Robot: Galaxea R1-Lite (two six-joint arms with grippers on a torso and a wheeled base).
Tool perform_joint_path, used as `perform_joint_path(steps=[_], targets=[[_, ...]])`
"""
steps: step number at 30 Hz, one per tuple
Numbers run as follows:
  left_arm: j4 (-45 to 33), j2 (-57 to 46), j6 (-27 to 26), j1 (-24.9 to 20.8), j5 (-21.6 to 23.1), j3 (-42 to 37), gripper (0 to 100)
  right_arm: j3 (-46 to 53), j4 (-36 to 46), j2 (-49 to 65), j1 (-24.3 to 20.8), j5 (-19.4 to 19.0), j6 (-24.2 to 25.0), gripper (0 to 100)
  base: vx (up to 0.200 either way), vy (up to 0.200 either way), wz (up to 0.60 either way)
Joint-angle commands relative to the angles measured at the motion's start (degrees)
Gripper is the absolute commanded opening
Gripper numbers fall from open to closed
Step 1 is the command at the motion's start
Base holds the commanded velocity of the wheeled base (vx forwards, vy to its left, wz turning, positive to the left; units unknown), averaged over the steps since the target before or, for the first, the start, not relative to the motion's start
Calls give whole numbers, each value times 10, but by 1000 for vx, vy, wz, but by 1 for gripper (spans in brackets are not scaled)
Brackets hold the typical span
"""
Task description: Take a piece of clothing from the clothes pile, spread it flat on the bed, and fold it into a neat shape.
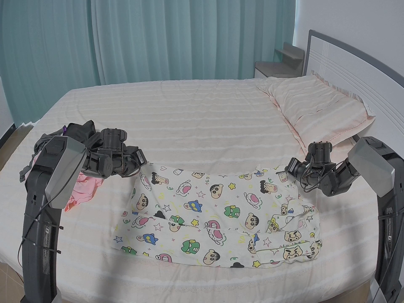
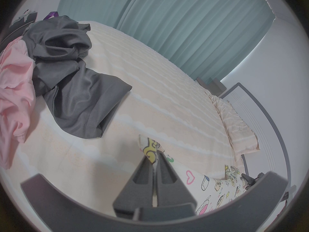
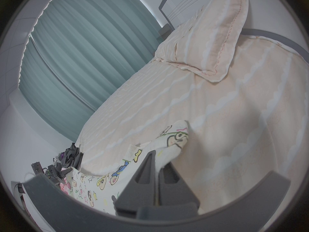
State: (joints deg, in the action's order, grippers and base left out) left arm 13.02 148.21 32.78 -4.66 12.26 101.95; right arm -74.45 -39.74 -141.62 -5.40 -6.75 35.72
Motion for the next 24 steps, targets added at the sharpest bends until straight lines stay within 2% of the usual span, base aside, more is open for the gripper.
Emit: perform_joint_path(steps=[1, 6, 24], targets=[[0, -6, 0, -1, 0, -3, 0, -3, 0, 6, 0, 0, -6, 0, 0, 0, 0], [0, -5, -1, -1, 0, -3, 0, -4, -3, 3, -1, -5, -36, 0, 0, 0, 0], [10, -6, 0, -1, -10, 8, 0, -38, -10, -9, 7, 2, -35, 0, 0, 0, 0]])
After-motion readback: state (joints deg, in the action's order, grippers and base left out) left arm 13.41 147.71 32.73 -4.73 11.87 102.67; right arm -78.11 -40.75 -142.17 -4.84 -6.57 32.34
